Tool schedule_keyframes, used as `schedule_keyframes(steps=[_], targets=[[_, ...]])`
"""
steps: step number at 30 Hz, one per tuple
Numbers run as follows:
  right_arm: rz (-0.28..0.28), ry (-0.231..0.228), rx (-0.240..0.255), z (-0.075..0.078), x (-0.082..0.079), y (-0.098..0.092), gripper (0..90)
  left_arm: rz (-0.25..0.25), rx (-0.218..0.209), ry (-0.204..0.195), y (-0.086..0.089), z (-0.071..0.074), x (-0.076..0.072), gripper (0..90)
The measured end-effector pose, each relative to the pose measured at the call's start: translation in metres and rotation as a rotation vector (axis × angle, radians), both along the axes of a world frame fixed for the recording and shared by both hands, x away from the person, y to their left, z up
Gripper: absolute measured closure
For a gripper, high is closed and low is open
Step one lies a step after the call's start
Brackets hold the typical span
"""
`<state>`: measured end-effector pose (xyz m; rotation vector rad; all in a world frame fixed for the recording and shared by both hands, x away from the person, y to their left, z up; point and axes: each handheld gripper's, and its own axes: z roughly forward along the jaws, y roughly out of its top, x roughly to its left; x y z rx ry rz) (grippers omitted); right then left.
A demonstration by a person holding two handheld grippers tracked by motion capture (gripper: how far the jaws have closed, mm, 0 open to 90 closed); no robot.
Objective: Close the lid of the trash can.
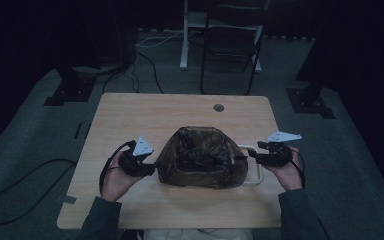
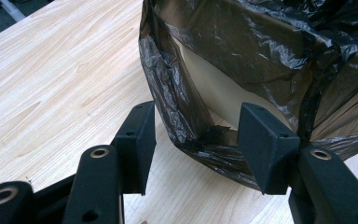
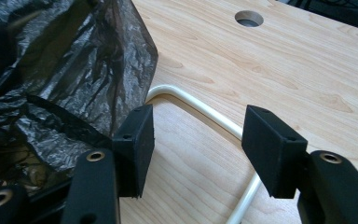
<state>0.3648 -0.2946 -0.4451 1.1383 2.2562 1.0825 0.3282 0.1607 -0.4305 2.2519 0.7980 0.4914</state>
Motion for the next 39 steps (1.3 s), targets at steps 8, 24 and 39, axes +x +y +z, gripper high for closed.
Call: schedule_keyframes(steps=[8, 24, 39], targets=[[-0.007, 0.003, 0.004, 0.0, 0.001, -0.004, 43.3, 0.005, -0.001, -0.001, 0.002, 0.0, -0.001, 47.3], [-0.025, 0.017, -0.006, -0.002, 0.008, -0.008, 43.3, 0.007, 0.0, -0.003, 0.003, 0.001, -0.001, 47.2], [-0.042, 0.043, -0.018, -0.009, 0.013, -0.013, 43.1, 0.009, -0.003, 0.006, 0.004, 0.0, 0.0, 46.7]])
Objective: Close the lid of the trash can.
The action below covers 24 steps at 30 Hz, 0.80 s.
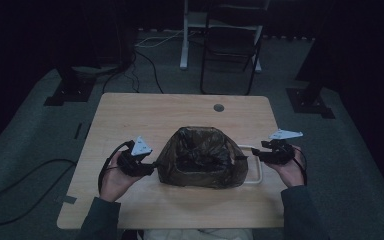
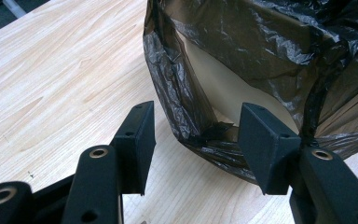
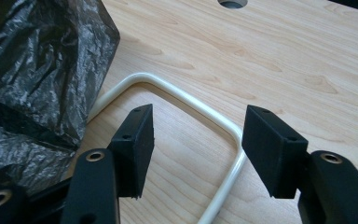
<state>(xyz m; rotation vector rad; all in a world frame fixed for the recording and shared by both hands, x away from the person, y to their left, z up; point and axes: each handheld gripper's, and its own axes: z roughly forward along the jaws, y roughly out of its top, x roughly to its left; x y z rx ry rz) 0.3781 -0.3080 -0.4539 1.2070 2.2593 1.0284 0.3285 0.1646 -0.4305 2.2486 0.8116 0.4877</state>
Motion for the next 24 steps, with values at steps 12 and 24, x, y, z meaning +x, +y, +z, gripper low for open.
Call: schedule_keyframes(steps=[12, 24], targets=[[-0.005, 0.018, -0.008, -0.007, 0.003, 0.0, 42.9, 0.004, -0.006, -0.002, 0.001, 0.001, 0.0, 46.5], [-0.015, 0.029, -0.024, -0.011, 0.008, -0.001, 42.9, 0.005, -0.006, -0.005, 0.002, 0.002, -0.001, 46.4]])
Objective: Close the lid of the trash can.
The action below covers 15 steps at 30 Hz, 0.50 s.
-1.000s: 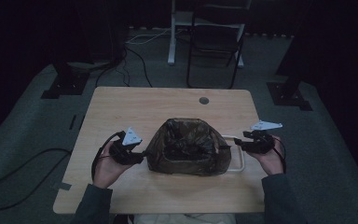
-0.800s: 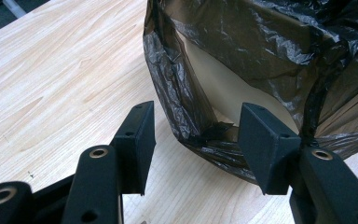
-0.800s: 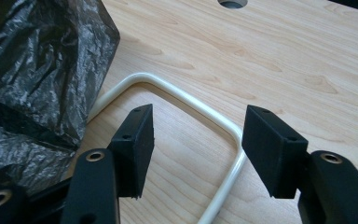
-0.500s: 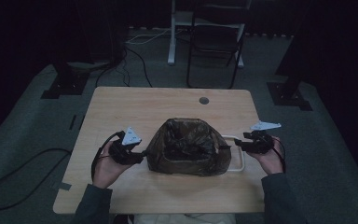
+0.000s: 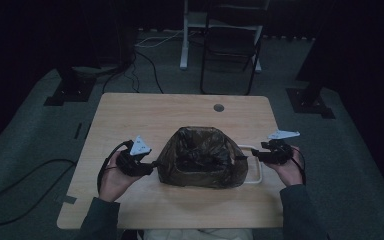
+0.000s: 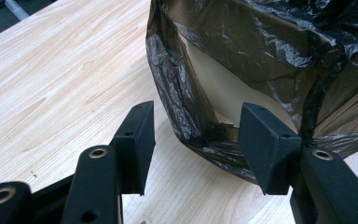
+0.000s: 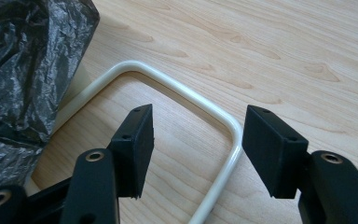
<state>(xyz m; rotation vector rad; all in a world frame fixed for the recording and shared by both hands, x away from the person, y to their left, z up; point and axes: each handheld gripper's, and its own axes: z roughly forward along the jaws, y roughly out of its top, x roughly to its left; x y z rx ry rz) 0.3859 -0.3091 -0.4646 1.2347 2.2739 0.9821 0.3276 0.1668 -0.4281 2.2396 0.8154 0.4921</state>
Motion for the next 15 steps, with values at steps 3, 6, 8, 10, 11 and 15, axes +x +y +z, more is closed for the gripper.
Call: schedule_keyframes(steps=[3, 6, 8, 10, 11, 15], targets=[[-0.002, 0.004, -0.005, -0.0009, 0.0015, -0.0006, 42.9, 0.001, 0.0, 0.0, 0.0002, 0.0001, 0.0, 46.5], [-0.005, 0.006, -0.006, -0.0012, 0.0031, -0.0014, 42.9, 0.001, 0.0, 0.001, 0.0, -0.0001, 0.0, 46.5], [-0.005, 0.007, -0.009, -0.0018, 0.004, -0.0017, 42.8, 0.0, 0.001, 0.002, -0.0002, -0.0003, 0.0, 46.5], [-0.005, 0.011, -0.013, -0.0024, 0.005, -0.002, 42.8, -0.001, 0.001, 0.003, -0.0004, -0.0004, 0.0, 46.4], [-0.006, 0.011, -0.014, -0.0029, 0.0053, -0.0021, 42.8, -0.001, 0.0, 0.003, -0.0004, -0.0004, 0.0, 46.4], [-0.012, 0.014, -0.011, -0.0042, 0.0065, -0.0033, 42.7, 0.001, -0.002, 0.002, -0.0004, -0.0003, 0.0, 46.4]])
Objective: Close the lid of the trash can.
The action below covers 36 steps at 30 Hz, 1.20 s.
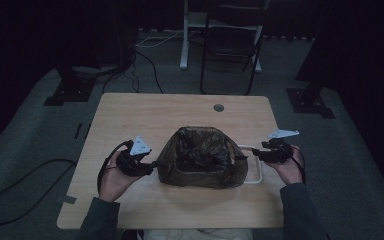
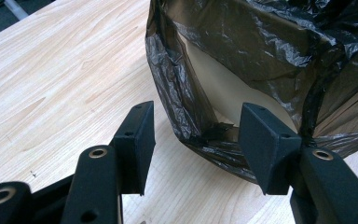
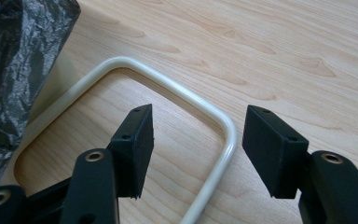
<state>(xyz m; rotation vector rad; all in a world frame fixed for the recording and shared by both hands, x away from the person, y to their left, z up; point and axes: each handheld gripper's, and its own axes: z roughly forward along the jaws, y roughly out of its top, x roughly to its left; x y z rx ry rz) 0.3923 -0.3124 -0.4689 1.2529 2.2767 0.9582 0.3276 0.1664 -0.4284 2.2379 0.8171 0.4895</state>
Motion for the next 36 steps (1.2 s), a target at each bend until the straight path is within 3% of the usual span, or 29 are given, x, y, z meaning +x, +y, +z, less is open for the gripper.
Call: schedule_keyframes(steps=[36], targets=[[-0.032, 0.05, -0.005, -0.016, 0.012, -0.009, 42.5, -0.005, 0.008, 0.008, -0.002, -0.003, 0.001, 46.3]])
